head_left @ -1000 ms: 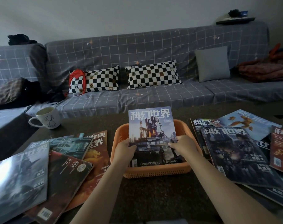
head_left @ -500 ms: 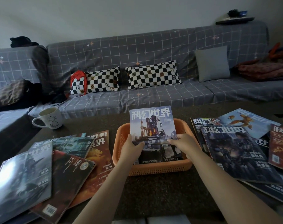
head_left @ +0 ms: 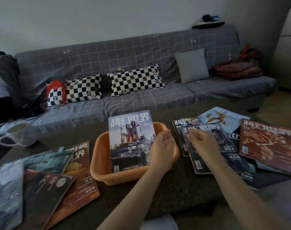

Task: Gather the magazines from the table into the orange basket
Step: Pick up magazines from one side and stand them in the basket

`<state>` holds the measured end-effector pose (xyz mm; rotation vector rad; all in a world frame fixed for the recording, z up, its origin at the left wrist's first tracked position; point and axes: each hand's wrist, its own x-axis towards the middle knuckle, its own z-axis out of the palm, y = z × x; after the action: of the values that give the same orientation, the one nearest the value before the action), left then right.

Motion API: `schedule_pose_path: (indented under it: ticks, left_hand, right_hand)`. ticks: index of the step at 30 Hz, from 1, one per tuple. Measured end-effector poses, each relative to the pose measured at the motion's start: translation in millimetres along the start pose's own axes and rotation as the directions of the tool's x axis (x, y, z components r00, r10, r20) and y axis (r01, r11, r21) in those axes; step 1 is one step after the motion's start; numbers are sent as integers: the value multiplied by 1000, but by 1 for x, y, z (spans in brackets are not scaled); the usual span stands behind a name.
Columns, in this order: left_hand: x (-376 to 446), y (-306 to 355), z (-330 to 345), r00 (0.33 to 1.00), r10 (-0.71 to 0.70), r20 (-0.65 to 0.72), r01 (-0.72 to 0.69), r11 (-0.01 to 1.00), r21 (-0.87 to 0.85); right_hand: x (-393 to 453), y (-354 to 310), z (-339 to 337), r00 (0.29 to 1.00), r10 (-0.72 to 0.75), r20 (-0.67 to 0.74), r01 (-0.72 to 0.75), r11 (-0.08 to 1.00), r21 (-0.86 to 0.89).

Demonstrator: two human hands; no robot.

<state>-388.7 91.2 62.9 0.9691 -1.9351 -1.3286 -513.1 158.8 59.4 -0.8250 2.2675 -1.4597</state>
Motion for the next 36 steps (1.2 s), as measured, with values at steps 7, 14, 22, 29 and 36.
schedule_pose_path:
  ticks: [7, 14, 22, 29, 36]
  left_hand:
    - [7, -6, 80, 976, -76, 203, 75, 997, 14]
    - [18, -32, 117, 959, -215, 183, 190, 971, 147]
    - [23, -35, 122, 959, -271, 84, 259, 958, 123]
    - [18, -33, 114, 906, -389, 167, 401, 915, -43]
    - [0, -23, 99, 978, -161, 133, 170, 983, -64]
  right_hand:
    - [11, 60, -55, 991, 105, -79, -114, 986, -119]
    - [24, 115, -77, 960, 247, -134, -278, 898, -340]
    - [36, 120, -71, 959, 233, -162, -284, 803, -524]
    - [16, 124, -71, 956, 194, -220, -280, 832, -479]
    - [-4, 121, -76, 945, 281, -170, -311, 932, -188]
